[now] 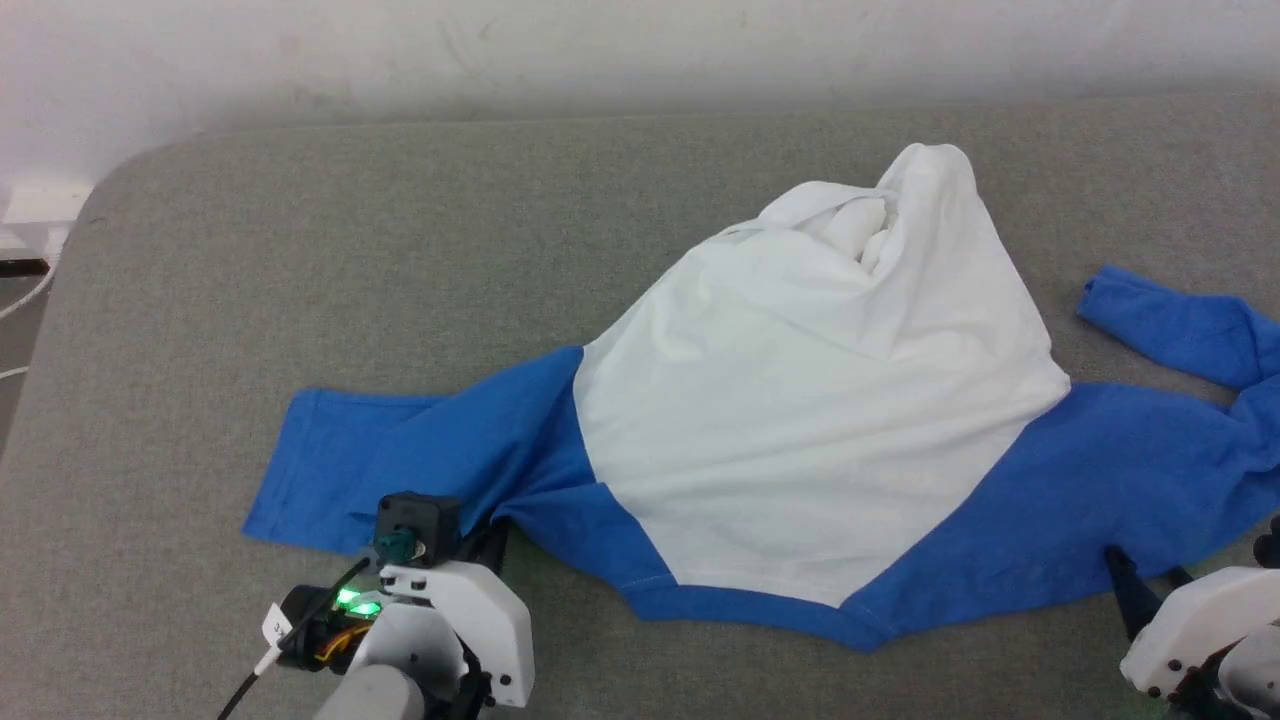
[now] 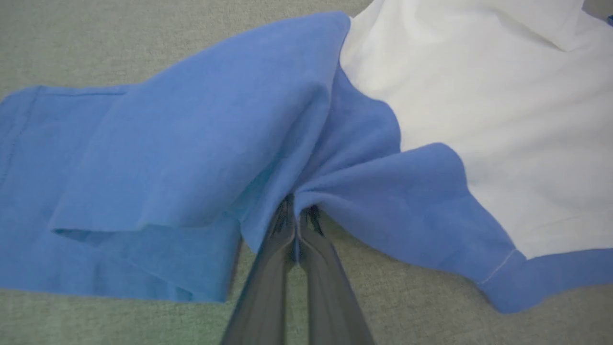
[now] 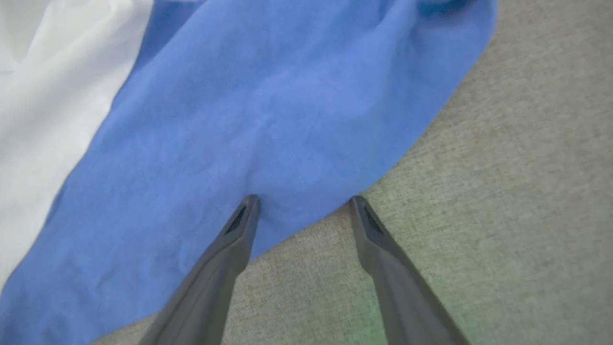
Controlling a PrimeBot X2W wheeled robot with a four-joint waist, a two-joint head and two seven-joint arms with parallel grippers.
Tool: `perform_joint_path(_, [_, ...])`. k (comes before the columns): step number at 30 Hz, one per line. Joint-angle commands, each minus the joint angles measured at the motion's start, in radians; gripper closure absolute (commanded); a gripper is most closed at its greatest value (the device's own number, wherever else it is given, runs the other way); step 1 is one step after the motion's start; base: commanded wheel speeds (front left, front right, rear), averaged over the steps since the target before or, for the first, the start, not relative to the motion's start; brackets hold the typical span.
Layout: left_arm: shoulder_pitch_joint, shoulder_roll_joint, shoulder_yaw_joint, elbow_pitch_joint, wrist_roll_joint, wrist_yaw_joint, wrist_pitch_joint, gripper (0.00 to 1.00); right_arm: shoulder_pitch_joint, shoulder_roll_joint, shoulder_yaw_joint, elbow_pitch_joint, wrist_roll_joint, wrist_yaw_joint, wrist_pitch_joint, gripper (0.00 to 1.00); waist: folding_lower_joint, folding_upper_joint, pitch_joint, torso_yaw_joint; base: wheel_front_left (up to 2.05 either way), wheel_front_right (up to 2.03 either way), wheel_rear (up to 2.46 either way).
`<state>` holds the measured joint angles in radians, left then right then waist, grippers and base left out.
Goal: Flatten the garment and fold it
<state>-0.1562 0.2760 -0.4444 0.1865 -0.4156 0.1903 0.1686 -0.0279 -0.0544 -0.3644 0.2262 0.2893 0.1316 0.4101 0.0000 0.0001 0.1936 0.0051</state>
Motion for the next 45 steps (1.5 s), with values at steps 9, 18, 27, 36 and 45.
perform_joint_path(9, [-0.009,0.011,-0.004,-0.006,-0.009,0.001,0.003,1.0,-0.06,0.004,0.011,0.051,-0.011,-0.001,0.024,1.0,0.0,-0.0001,0.018,0.002,0.0,0.0,0.0])
perform_joint_path(18, [-0.008,0.009,0.01,-0.034,-0.032,-0.007,-0.035,1.0,-0.06,0.004,0.04,0.004,0.003,-0.001,-0.042,1.0,0.0,-0.0001,-0.008,-0.01,0.0,0.0,0.0])
perform_joint_path(27, [-0.046,0.023,0.072,-0.222,-0.151,-0.084,-0.041,1.0,-0.061,0.004,0.046,-0.269,-0.005,-0.001,0.022,1.0,0.0,-0.0001,-0.04,-0.032,0.0,0.0,0.0])
perform_joint_path(36, [-0.302,0.069,0.175,-0.359,-0.339,-0.185,0.103,1.0,-0.346,-0.049,0.137,-0.527,-0.1,-0.001,0.252,1.0,0.0,-0.0001,0.038,-0.058,0.0,0.0,0.0])
perform_joint_path(45, [-0.711,0.08,0.272,-0.265,-0.372,-0.142,0.172,1.0,-0.826,-0.144,0.236,-0.367,-0.073,-0.001,0.378,1.0,0.0,-0.0001,0.236,-0.099,0.0,0.0,0.0])
